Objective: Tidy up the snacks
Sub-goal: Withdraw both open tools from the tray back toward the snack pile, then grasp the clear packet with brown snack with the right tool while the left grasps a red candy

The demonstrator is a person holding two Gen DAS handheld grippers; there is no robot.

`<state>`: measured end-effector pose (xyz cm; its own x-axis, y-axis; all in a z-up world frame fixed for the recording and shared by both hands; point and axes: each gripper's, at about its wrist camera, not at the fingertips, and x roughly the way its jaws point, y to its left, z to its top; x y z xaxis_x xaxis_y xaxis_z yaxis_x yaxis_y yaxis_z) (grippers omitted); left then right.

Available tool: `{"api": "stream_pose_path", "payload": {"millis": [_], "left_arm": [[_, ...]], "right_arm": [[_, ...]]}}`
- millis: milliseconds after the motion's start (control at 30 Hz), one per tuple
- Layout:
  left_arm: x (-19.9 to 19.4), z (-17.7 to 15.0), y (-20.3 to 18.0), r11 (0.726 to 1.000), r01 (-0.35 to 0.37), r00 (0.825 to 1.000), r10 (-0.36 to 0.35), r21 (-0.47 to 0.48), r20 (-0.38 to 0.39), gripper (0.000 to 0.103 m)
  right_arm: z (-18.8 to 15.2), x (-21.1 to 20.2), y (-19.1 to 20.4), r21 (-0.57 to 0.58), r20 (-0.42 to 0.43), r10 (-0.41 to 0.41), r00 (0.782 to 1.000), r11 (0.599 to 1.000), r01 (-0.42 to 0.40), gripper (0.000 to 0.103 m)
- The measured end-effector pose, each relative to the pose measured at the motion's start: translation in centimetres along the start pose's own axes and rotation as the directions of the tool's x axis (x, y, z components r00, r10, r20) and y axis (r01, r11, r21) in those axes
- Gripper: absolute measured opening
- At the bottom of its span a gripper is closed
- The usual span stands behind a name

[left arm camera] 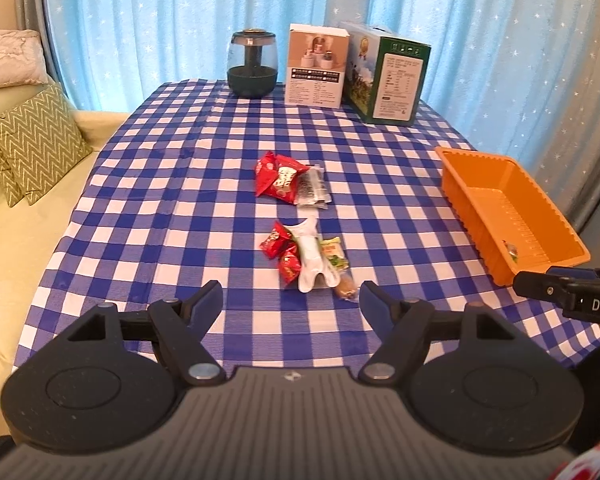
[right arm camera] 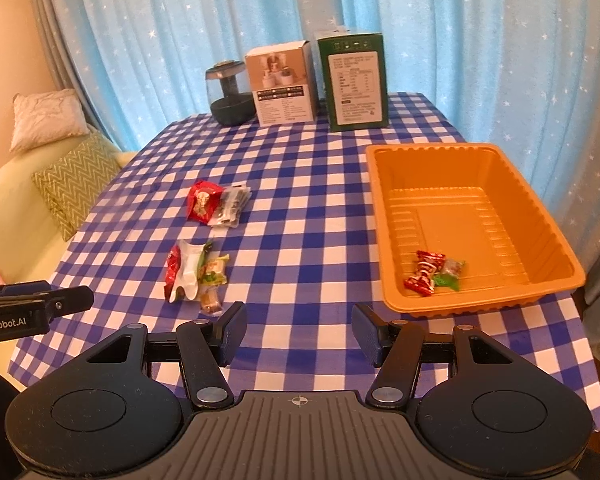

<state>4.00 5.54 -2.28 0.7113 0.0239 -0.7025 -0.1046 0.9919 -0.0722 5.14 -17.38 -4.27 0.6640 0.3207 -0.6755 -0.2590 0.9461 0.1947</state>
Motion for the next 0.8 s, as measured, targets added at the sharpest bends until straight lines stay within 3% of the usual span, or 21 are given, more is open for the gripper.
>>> {"api": "stream_pose_path", "payload": {"millis": [800], "left_arm": [[6.7, 1.6, 3.8, 0.999, -0.023, 0.998, 0.021, -0.041, -0.052, 0.073]], "right_arm": [[0.3, 11.8, 5.9, -0.182, -0.099, 0.104, 0.990, 0.976, -0.121, 0.058]]}}
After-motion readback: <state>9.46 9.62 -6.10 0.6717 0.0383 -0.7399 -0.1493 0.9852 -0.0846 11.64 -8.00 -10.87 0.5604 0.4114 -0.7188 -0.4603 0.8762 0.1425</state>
